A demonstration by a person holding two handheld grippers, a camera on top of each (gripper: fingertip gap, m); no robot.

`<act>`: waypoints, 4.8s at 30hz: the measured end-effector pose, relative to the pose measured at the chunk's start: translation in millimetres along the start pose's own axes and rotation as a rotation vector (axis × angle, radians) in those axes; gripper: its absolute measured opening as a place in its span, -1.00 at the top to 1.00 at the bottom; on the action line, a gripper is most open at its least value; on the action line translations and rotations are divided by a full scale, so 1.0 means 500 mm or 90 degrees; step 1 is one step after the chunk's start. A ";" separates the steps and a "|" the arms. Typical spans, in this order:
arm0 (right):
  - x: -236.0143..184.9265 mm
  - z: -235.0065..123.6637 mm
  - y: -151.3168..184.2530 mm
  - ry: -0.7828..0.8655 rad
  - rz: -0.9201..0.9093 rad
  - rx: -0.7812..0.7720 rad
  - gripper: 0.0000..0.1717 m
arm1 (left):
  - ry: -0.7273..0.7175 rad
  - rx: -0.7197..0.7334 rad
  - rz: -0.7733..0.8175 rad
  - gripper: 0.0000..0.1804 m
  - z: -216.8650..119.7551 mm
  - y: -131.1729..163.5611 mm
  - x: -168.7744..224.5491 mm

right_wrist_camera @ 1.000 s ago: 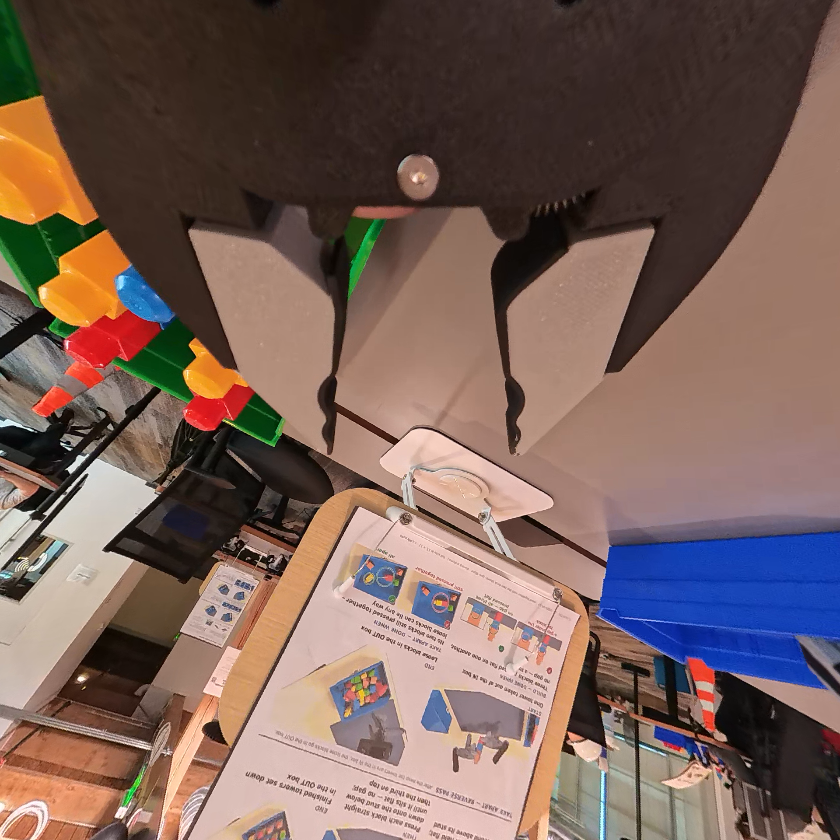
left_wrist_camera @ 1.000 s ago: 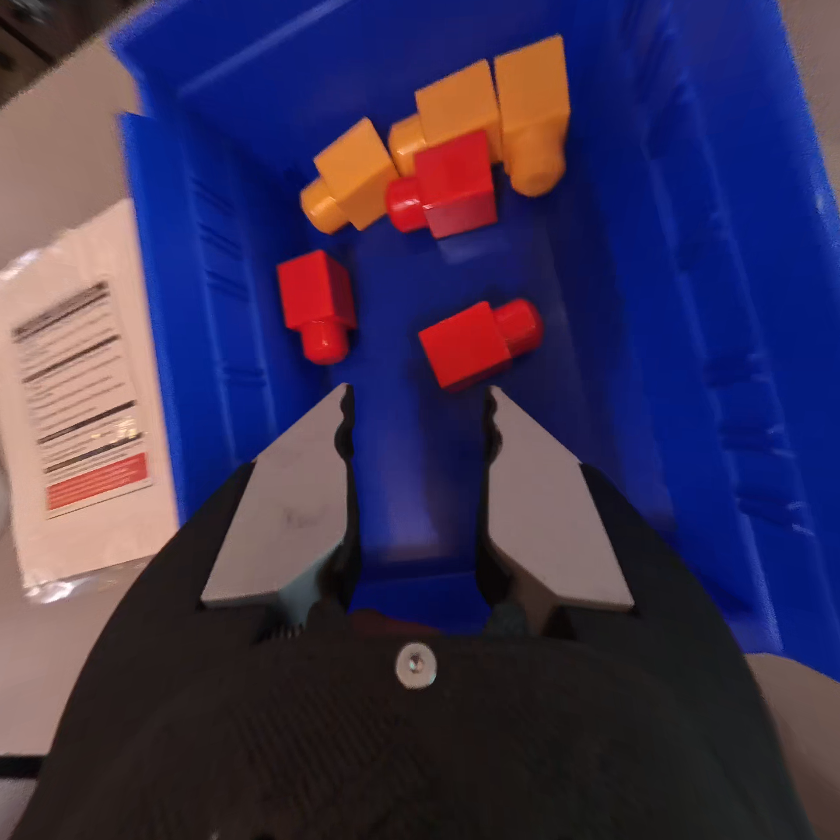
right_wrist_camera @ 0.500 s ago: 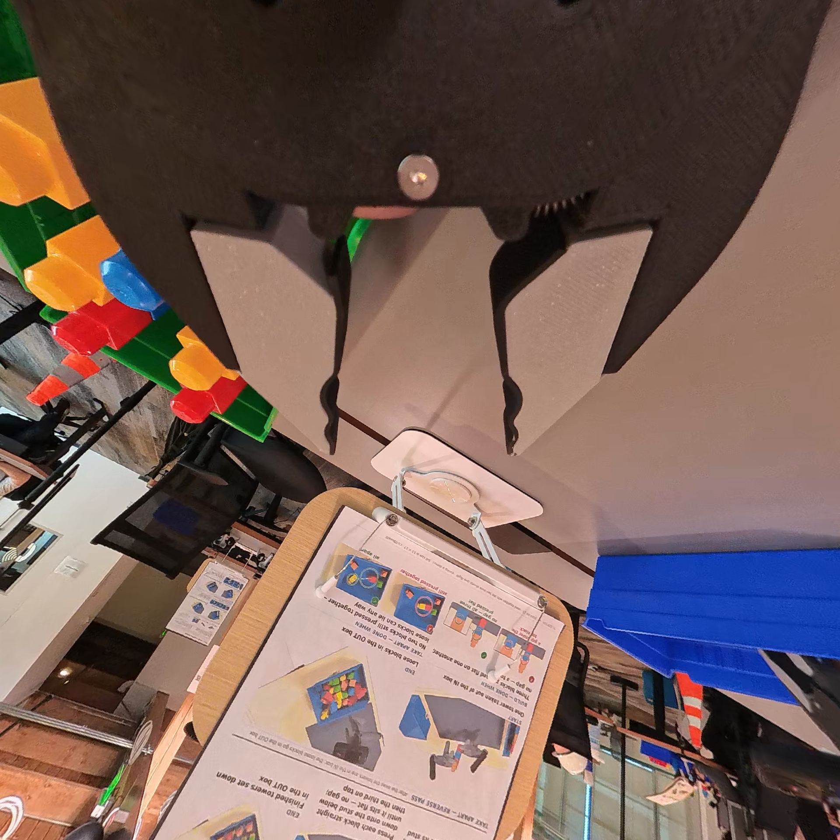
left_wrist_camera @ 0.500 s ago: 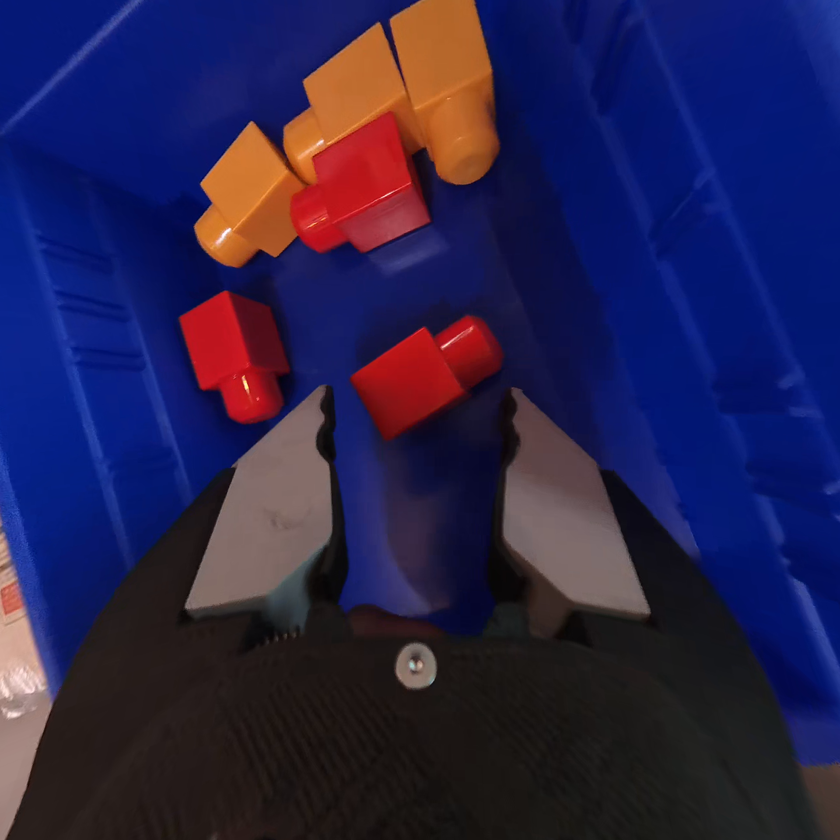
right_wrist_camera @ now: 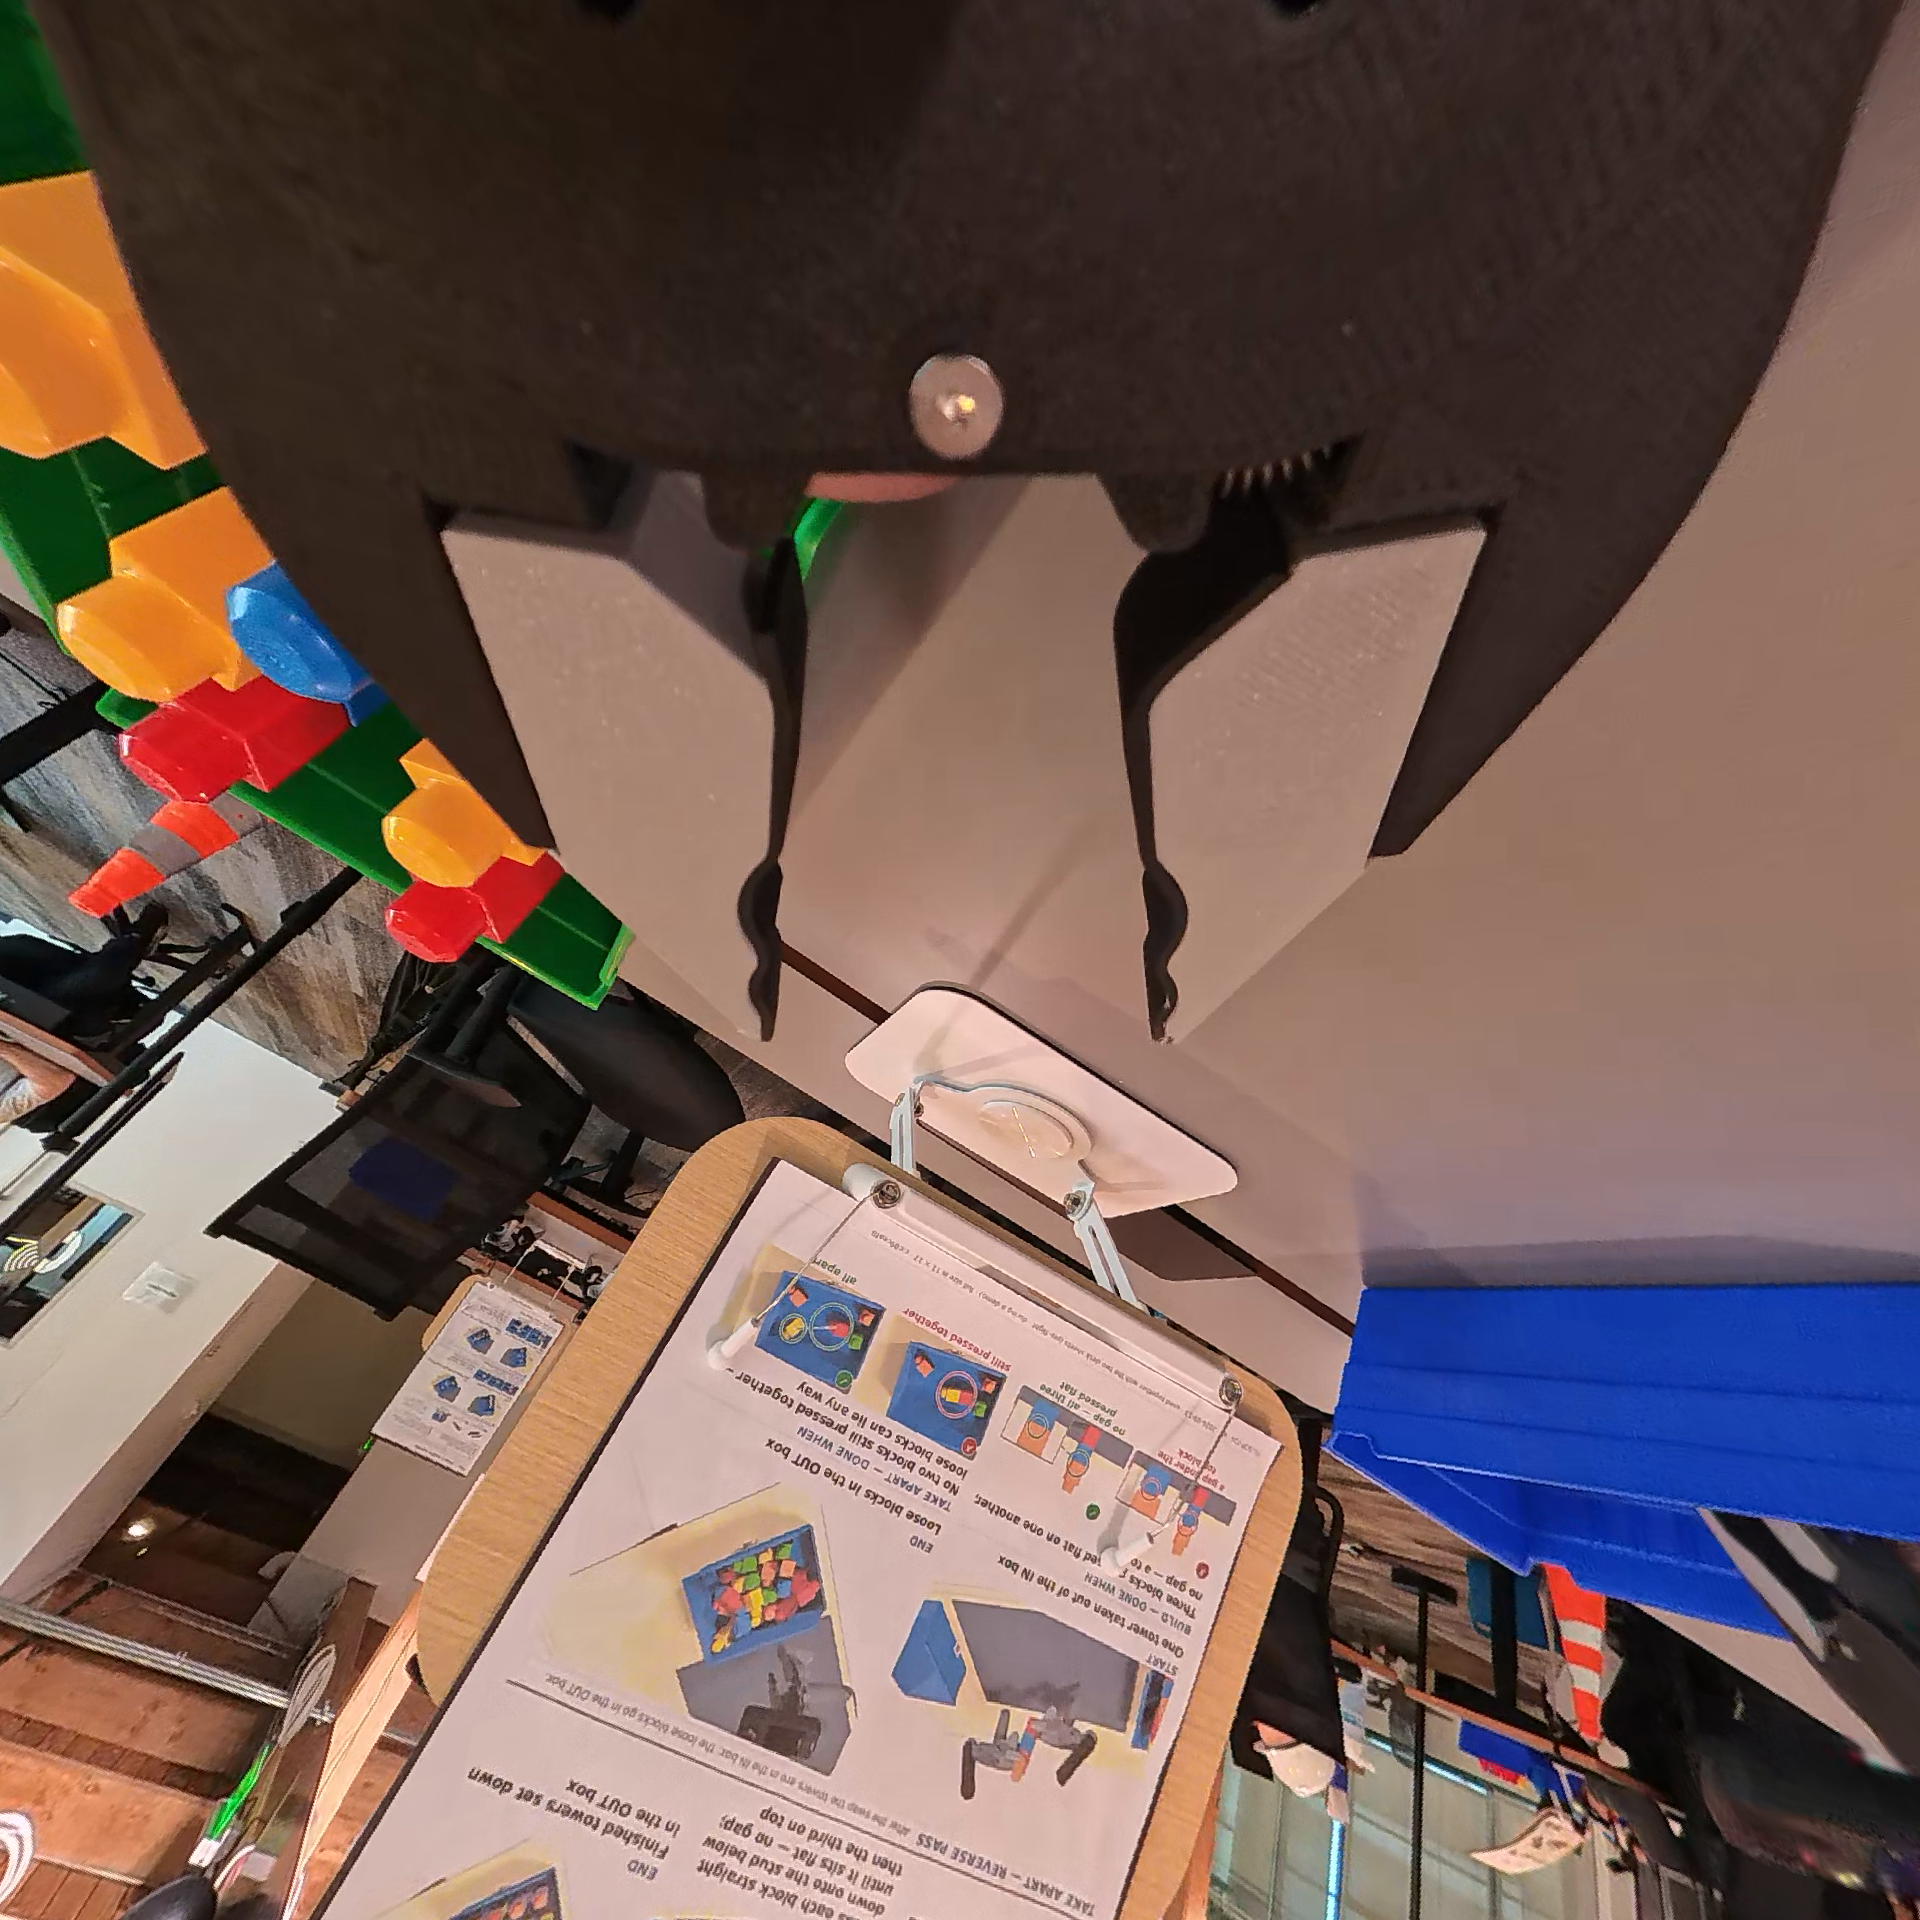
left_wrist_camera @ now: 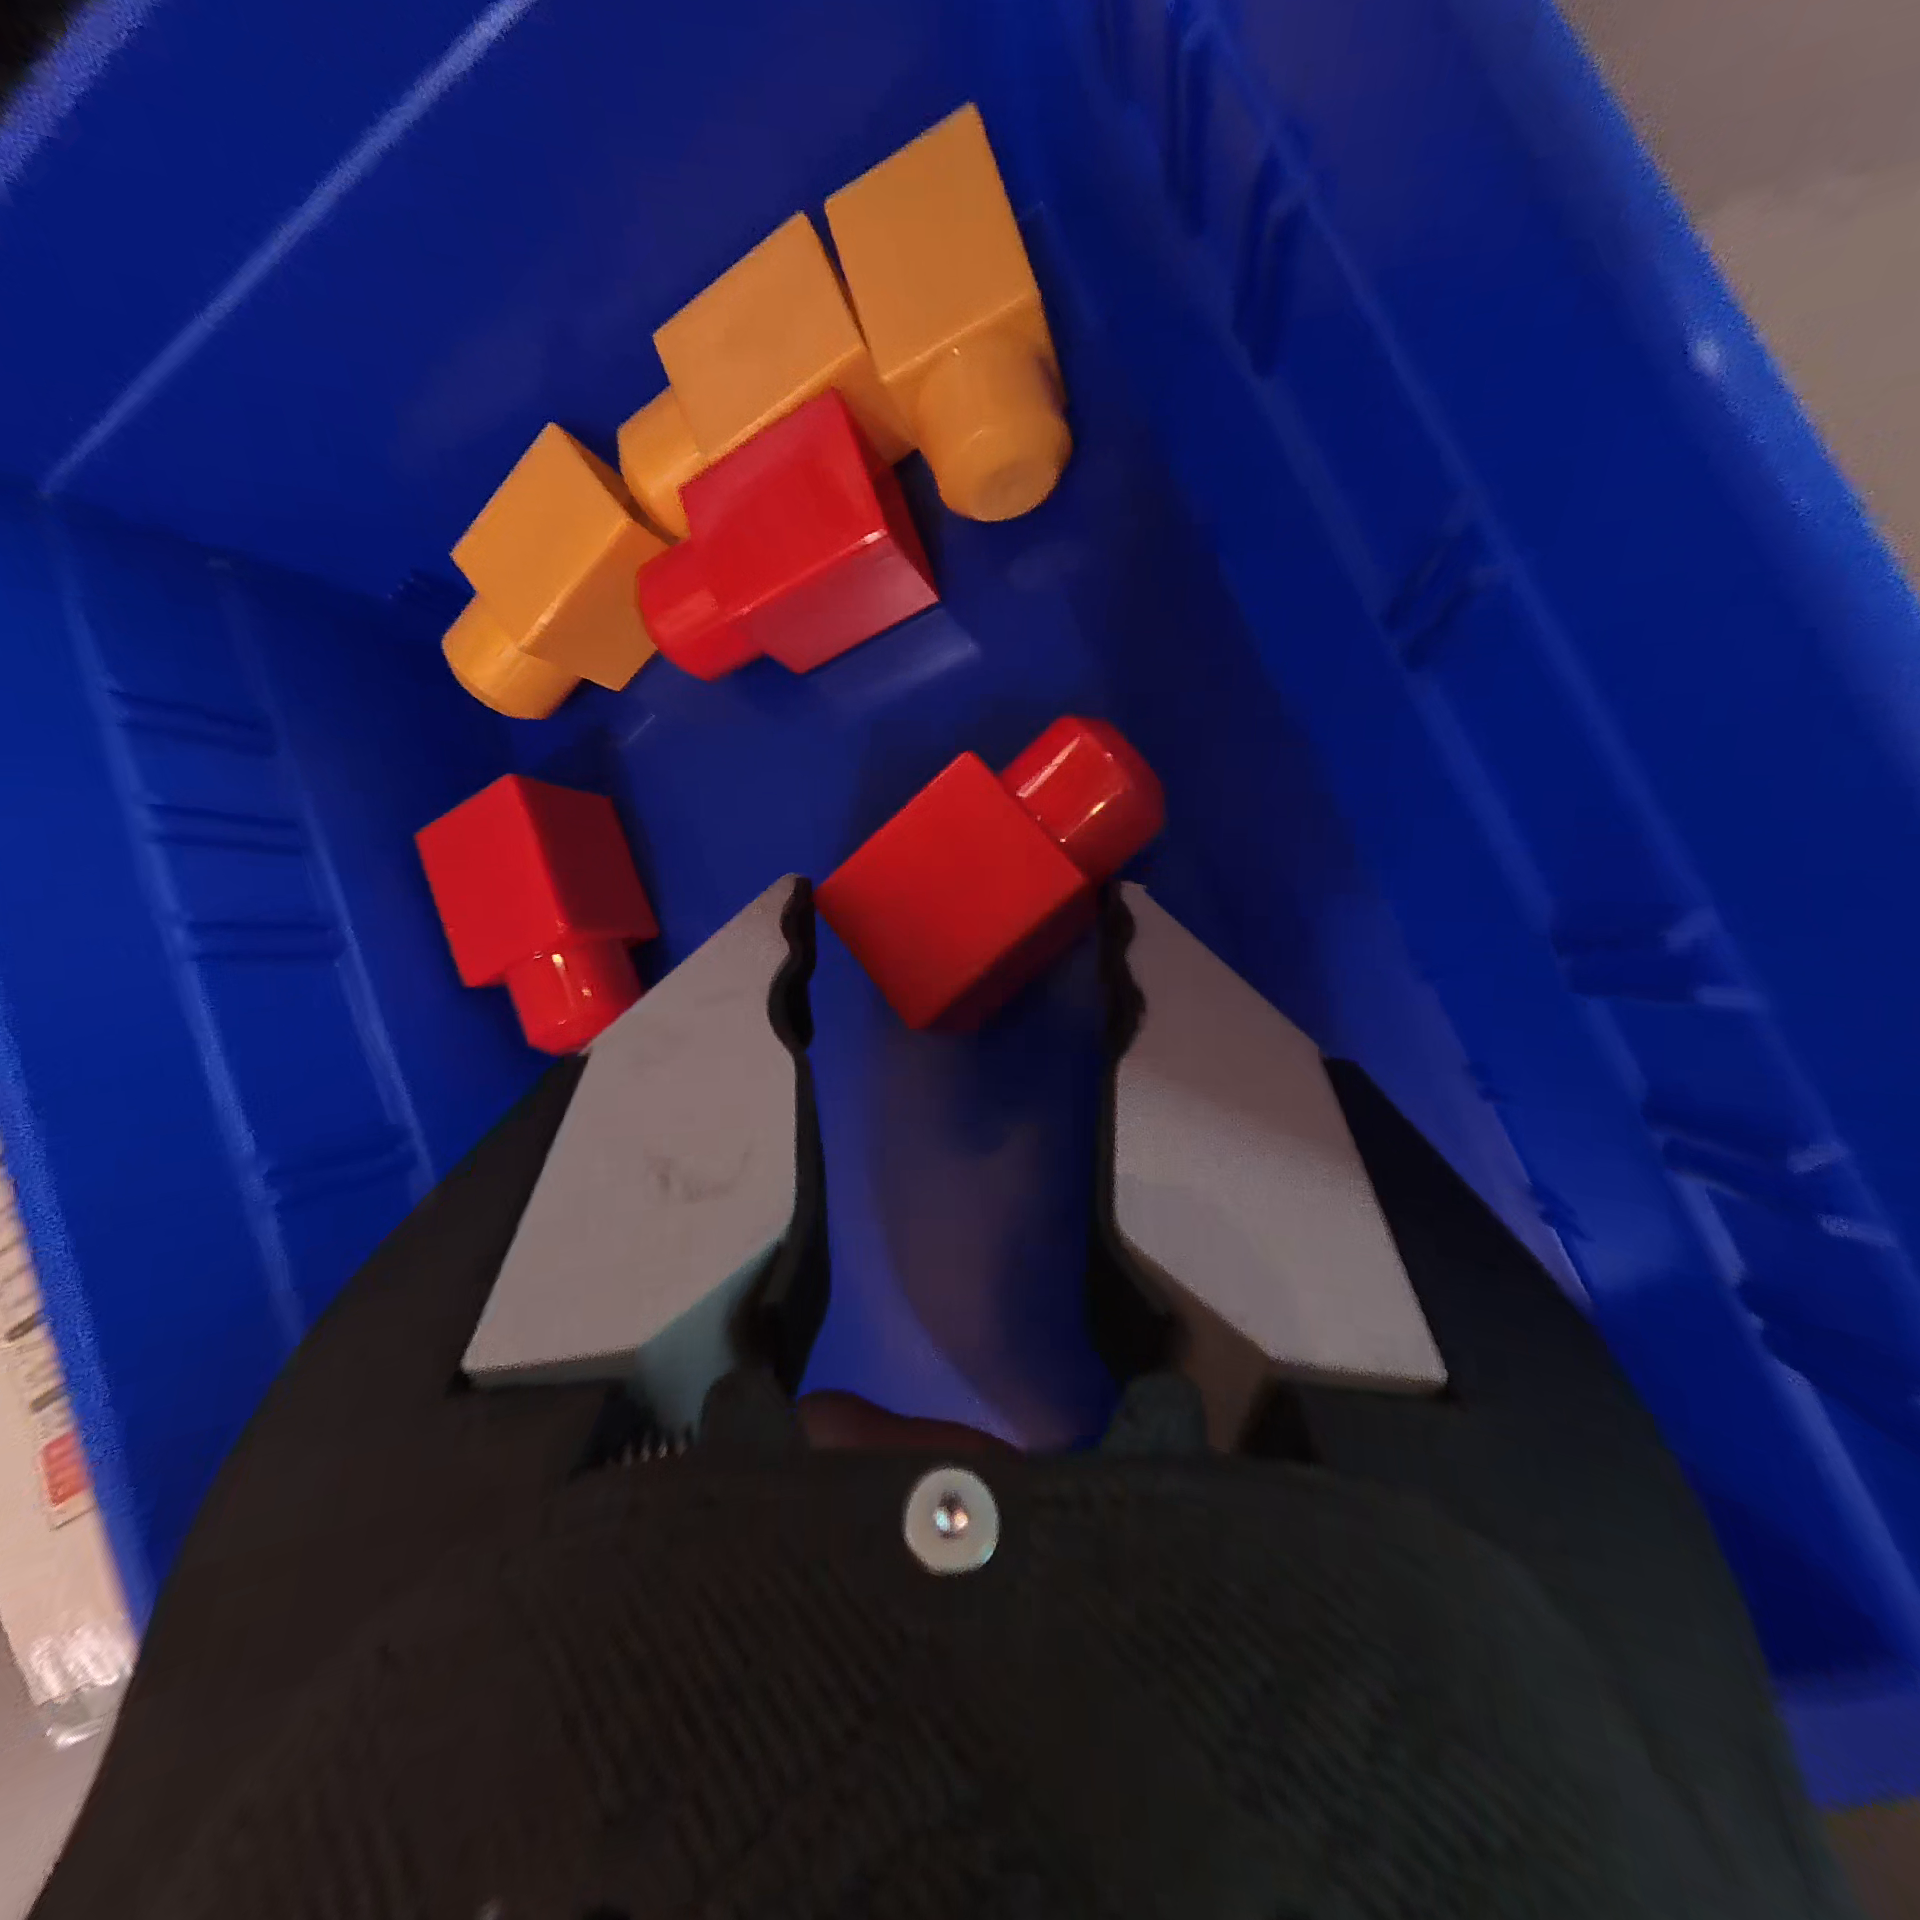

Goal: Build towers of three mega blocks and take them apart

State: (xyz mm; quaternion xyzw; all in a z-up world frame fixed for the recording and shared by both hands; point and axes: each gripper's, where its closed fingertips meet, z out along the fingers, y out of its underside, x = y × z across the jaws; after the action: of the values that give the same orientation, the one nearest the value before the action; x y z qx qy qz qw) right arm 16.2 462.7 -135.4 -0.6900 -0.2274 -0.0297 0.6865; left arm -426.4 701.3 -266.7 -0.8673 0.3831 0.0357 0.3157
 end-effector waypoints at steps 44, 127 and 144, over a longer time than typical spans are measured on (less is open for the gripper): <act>-0.203 -0.014 -0.045 -0.320 0.085 0.084 0.59 | 0.604 0.409 0.279 0.42 -0.342 -0.301 0.751; -0.277 0.033 0.170 -0.410 0.060 -0.262 1.00 | 0.429 0.162 0.541 0.73 -0.149 -0.150 0.773; -0.314 0.029 0.183 -0.435 0.001 -0.269 0.94 | 0.130 0.299 0.187 0.57 -0.263 -0.256 0.271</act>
State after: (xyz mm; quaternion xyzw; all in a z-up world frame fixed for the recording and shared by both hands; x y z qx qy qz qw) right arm -95.6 437.9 -277.0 -0.7865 -0.4306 0.1560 0.4143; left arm -266.9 603.5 -136.2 -0.7049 0.5322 -0.0960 0.4589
